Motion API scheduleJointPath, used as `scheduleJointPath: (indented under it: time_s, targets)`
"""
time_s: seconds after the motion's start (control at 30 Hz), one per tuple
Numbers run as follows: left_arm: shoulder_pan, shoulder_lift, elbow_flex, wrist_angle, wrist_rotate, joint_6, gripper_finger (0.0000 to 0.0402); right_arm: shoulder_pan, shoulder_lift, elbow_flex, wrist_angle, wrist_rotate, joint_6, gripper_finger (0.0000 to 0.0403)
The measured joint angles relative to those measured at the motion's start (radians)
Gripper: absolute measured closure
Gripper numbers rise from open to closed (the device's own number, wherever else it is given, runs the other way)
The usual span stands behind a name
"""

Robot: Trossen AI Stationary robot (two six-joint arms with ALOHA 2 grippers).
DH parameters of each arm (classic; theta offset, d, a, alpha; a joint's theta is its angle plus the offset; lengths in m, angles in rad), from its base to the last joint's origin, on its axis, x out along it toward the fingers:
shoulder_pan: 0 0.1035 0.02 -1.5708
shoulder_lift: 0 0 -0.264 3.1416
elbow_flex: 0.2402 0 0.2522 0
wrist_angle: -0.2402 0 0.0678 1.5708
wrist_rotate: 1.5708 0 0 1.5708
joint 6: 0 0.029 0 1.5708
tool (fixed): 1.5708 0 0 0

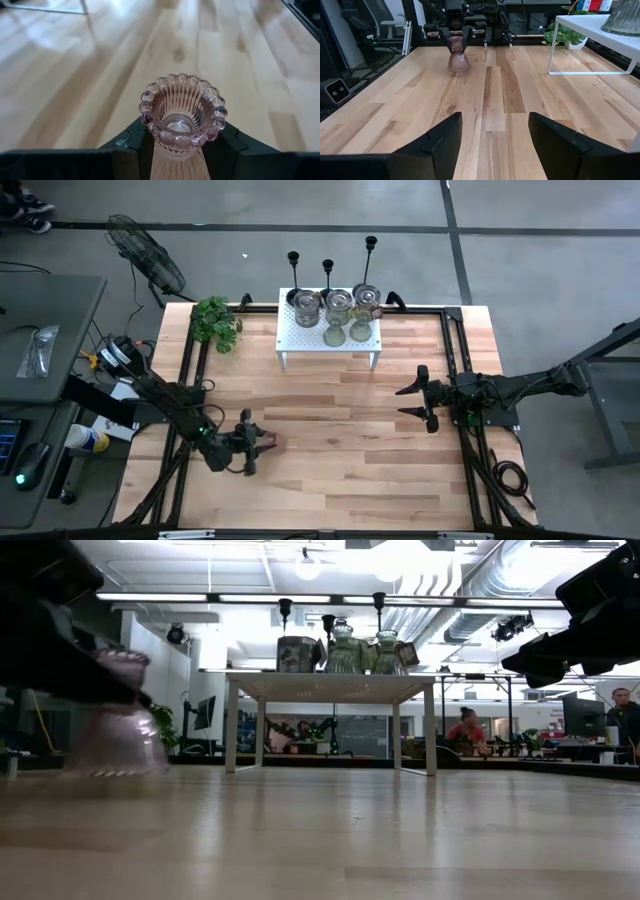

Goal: Pick & Place candle stick holders
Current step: Put the pink glass candle holder on the shelf

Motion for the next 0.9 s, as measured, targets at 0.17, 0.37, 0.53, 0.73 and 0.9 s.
scheduleJointPath:
  time_s: [0.17,0.37,0.53,0.73,0.9]
  targets:
    - [0.069,0.0,0.048,0.002,-0.017,0.03,0.0275,0.0,0.0,0.0,0.0,0.0,0.0,0.0182]
    - [0.192,0.0,0.13,-0.001,-0.013,0.094,0.0275,0.0,0.0,0.0,0.0,0.0,0.0,0.0182]
    - [0.3,0.0,0.216,0.0,0.009,0.22,0.0275,0.0,0.0,0.0,0.0,0.0,0.0,0.0182]
    - [0.449,-0.021,0.331,-0.086,0.008,0.332,0.0275,0.0,0.0,0.0,0.0,0.0,0.0,0.0182]
    - [0.57,-0.052,0.482,-0.318,0.005,0.372,0.0275,0.0,0.0,0.0,0.0,0.0,0.0,0.0182]
